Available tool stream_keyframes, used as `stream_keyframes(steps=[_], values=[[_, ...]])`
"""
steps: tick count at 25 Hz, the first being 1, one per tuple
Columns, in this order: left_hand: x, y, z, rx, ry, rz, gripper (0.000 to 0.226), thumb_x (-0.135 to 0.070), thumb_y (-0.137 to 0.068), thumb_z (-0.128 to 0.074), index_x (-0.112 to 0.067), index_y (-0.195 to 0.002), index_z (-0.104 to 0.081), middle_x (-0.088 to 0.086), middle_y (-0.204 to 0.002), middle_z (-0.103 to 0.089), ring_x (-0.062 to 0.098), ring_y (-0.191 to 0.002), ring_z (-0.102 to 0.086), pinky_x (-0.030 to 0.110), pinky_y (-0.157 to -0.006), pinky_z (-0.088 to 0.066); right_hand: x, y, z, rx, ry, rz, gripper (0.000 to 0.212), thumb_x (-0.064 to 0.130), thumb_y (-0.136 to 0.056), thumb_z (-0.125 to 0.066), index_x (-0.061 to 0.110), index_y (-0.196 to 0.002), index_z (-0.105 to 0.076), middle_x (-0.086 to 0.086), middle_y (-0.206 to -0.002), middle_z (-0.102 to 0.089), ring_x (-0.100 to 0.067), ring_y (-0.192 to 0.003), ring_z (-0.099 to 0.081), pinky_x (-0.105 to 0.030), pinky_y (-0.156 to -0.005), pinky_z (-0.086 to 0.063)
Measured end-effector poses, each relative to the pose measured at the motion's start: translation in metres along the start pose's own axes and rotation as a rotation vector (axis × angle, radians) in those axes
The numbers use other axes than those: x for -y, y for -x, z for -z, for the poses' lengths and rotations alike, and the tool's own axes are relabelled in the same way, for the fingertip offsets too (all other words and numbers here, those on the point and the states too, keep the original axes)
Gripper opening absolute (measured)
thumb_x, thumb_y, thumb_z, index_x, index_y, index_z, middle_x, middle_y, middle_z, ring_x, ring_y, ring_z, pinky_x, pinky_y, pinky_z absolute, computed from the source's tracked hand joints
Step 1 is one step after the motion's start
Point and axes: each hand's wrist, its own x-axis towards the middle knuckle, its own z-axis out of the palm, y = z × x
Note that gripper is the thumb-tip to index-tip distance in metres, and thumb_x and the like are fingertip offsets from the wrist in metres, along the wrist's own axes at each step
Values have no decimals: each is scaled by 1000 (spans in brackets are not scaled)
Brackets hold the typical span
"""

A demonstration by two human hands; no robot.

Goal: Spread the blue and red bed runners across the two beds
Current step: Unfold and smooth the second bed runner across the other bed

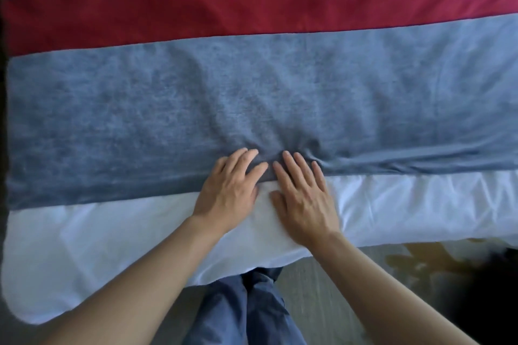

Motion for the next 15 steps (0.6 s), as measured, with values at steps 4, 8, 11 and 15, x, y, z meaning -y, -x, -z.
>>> stream_keyframes(steps=[4,8,11,15], values=[[-28,-40,1,-59,93,1,23,-24,-79,-69,-16,-100,-66,5,-97,-60,30,-89,-56,42,-72,-42,-72,1,21,-279,58,-112,26,25,-89,-61,13,-110,-68,-8,-109,-64,-33,-100,-58,-46,-95,-40],[-85,-70,-9,-94,245,-31,12,-23,-85,-65,-14,-92,-67,4,-87,-60,28,-82,-54,41,-70,-42,-145,18,44,-306,59,-164,22,18,-85,-61,12,-104,-71,-5,-101,-65,-32,-95,-59,-43,-90,-40],[-129,-98,-20,-118,263,-2,10,-20,-85,-65,-13,-92,-67,3,-87,-60,28,-81,-54,41,-71,-43,-186,32,54,-340,42,-190,19,19,-88,-64,13,-104,-70,-4,-101,-65,-29,-94,-56,-41,-90,-38],[-186,-144,-34,-145,205,0,8,-18,-84,-65,-15,-91,-66,3,-88,-61,29,-83,-55,41,-70,-43,-249,26,65,-362,107,-166,17,6,-82,-68,13,-97,-72,-6,-94,-65,-34,-89,-58,-43,-88,-40]])
